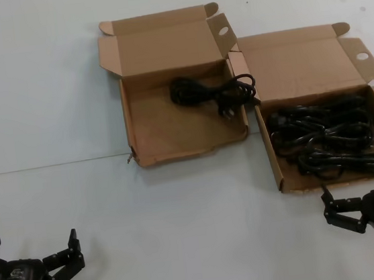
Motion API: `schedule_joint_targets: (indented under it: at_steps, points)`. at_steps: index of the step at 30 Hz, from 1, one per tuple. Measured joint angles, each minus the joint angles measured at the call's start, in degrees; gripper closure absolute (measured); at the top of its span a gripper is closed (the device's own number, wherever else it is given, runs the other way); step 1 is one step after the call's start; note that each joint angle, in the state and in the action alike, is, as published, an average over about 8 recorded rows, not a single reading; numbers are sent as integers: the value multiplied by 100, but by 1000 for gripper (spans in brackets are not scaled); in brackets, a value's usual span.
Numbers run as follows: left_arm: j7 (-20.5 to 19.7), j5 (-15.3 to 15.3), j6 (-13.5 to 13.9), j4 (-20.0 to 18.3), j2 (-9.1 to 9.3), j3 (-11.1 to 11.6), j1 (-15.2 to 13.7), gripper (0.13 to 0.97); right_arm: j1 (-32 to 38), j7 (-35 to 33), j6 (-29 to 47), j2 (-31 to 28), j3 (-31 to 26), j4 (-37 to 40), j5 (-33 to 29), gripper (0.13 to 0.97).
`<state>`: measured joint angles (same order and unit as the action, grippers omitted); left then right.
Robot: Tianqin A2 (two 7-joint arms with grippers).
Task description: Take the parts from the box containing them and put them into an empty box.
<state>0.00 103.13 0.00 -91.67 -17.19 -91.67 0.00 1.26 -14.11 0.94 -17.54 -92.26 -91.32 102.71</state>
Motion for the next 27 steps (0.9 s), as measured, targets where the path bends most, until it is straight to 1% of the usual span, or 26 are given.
schedule_joint_targets:
  at_steps: [27]
  points:
    - [0,0,0,0,0,0,0,132,0,0,0,0,0,0,0,129]
